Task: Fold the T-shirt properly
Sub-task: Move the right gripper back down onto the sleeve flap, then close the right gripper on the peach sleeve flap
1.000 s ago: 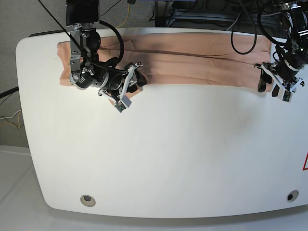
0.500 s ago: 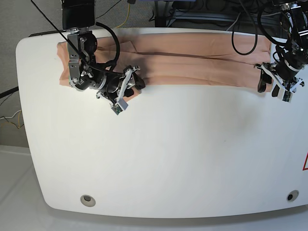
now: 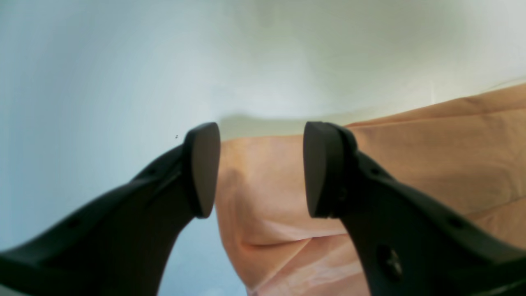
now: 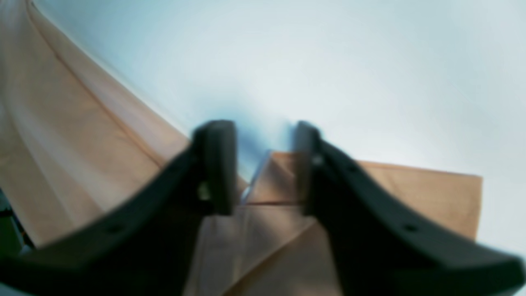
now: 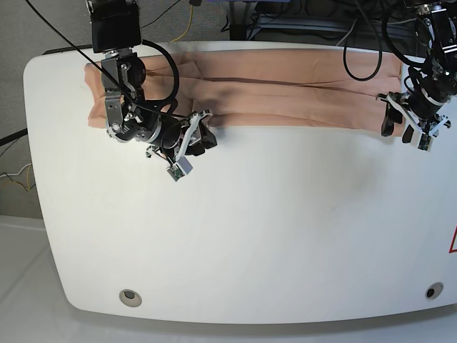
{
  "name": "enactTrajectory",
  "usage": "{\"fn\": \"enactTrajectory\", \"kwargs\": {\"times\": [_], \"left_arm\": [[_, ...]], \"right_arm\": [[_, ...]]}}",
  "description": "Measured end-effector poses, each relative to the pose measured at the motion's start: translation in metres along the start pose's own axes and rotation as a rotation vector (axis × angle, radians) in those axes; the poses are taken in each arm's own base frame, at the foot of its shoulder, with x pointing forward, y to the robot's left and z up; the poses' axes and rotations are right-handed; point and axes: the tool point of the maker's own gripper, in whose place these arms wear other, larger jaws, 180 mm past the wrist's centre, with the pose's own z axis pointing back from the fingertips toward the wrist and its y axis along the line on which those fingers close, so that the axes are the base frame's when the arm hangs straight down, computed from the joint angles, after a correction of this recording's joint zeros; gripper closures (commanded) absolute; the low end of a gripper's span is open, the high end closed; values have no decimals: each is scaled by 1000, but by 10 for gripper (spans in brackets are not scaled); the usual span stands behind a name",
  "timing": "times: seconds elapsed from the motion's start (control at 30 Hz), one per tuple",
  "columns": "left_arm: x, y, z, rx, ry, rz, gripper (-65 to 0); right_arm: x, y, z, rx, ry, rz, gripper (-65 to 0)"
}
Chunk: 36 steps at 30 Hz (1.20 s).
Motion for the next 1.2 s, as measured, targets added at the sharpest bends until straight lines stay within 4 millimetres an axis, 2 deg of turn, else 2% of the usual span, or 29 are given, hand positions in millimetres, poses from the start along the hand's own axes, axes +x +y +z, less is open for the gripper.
{"fn": "enactTrajectory", "kwargs": {"times": [0.03,0.2,0.37,0.7,0.8,0.9,1.13,1.2], "left_arm": [[-1,0,0,0,1,0,-294],[-1,0,0,0,7,-1,-294],[-1,-1,0,-4,6,-1,-296],[-1,-1,0,-5,5,-3,-299],[0,-1,0,-5,4,-3,-301],[-1,0,0,-4,6,-3,-301],[-1,0,0,-4,9,-3,-302],[-2,0,0,-1,11,0,-302]], "right_arm": [[-1,-1,0,-3,1,-2,0],[-8,-9,-1,-31,19,-16,0],[-16,-7,-2,-27,39,-22,0],[-8,-6,11,-42,70,25,0],[-2,-3,17,-38,60,39,0],[1,9,21,-14,53,59,0],[-4,30,28,17,68,85,0],[-3,38,36,14,70,107,0]]}}
